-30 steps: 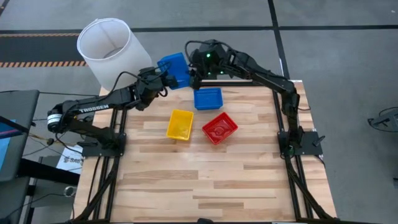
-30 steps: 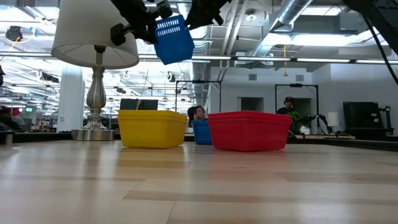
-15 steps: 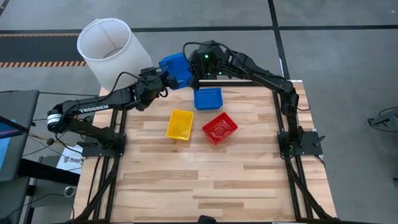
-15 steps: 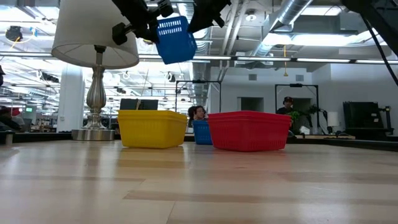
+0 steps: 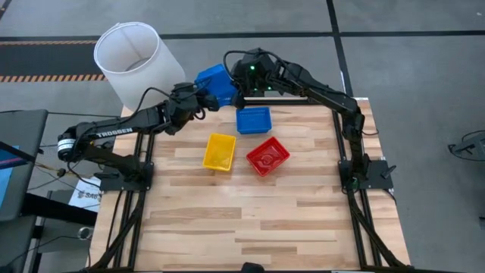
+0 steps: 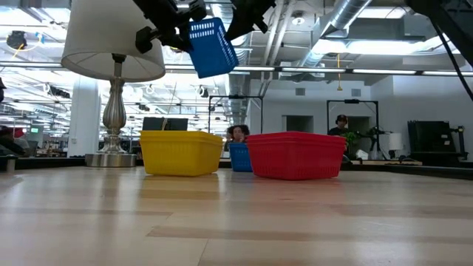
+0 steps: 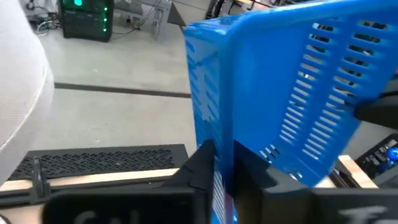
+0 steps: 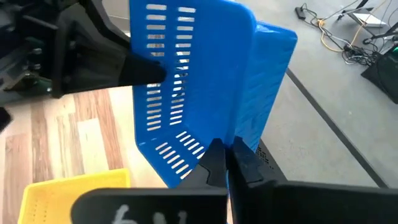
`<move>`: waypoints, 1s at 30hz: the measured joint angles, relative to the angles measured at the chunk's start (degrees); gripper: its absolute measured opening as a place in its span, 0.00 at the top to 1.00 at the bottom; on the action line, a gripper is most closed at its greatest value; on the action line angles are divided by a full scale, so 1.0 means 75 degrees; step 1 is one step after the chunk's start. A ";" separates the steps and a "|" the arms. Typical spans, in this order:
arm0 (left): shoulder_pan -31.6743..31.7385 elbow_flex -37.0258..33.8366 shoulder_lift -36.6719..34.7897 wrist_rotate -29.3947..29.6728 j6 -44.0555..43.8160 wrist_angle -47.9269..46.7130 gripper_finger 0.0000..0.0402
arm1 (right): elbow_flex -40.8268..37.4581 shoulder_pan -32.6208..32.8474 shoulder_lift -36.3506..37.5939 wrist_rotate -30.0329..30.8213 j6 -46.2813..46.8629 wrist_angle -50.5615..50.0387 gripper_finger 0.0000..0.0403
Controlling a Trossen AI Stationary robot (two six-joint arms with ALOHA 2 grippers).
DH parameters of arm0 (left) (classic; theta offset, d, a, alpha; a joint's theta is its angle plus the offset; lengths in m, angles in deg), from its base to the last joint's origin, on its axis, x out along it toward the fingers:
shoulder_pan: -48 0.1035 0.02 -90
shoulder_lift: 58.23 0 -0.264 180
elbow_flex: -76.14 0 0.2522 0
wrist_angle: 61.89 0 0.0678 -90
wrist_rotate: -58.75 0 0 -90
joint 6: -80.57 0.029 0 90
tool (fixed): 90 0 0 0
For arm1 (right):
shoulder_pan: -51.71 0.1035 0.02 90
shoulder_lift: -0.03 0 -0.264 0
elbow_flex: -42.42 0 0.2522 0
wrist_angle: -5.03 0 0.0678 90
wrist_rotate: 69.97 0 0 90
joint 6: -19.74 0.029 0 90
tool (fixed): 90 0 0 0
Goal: Stack baskets by color
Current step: Stack the bottom blue basket on the top blue basket
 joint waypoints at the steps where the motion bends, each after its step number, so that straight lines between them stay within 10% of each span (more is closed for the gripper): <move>1: 0.0000 0.0000 0.0000 -0.0045 0.0026 0.0011 0.91 | 0.0000 0.0000 0.0000 -0.0003 -0.0004 0.0000 0.99; 14: 0.0404 -0.0012 -0.0163 -0.3204 0.0092 0.0183 0.35 | 0.0000 -0.0327 0.0066 -0.0941 -0.0256 -0.0407 1.00; 30: 0.0458 0.0000 -0.0779 -0.5431 0.1017 -0.0483 0.31 | -0.0003 -0.1839 0.0069 -0.1424 -0.3287 -0.2249 1.00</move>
